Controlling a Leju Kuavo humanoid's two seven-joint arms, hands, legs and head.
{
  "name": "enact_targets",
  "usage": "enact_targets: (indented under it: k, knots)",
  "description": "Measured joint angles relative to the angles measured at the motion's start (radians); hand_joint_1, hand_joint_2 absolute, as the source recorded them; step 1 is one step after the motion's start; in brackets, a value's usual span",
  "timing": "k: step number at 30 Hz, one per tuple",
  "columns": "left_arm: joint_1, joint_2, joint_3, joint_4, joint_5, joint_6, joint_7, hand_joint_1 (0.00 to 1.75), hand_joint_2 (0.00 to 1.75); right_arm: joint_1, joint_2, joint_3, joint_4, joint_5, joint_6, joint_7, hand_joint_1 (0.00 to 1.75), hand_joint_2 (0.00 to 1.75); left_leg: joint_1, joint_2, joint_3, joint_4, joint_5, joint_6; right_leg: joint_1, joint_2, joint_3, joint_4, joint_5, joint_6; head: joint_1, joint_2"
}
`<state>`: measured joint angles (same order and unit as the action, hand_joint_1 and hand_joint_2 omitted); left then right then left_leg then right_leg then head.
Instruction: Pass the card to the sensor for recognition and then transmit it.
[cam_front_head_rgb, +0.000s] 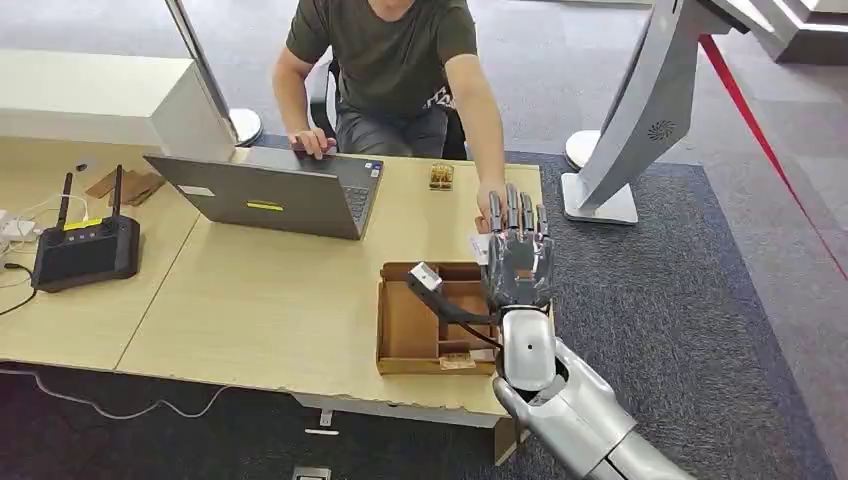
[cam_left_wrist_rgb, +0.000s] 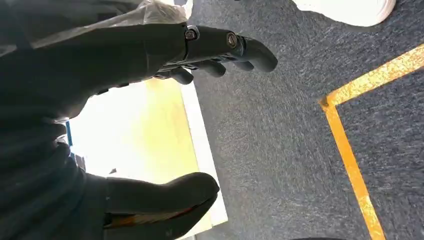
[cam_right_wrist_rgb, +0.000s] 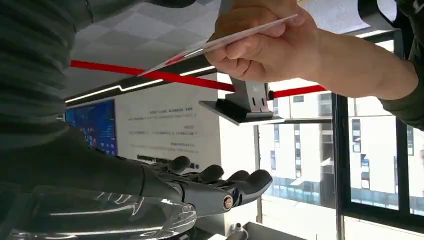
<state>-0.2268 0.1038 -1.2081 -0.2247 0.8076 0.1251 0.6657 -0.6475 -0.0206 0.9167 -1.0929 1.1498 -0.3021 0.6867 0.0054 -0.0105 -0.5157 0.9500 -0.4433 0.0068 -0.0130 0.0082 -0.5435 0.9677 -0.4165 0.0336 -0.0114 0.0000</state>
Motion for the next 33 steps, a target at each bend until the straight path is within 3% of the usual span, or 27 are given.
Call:
enact_targets:
  k: [33]
  knots:
    - [0.000, -0.002, -0.001, 0.000, -0.001, 0.000, 0.000, 0.00, 1.75, 0.000, 0.000, 0.000, 0.001, 0.000, 0.000, 0.000, 0.00, 1.75, 0.000, 0.000, 0.000, 0.000, 0.000, 0.000, 0.000, 0.000, 0.000, 0.000, 0.000, 0.000, 0.000, 0.000]
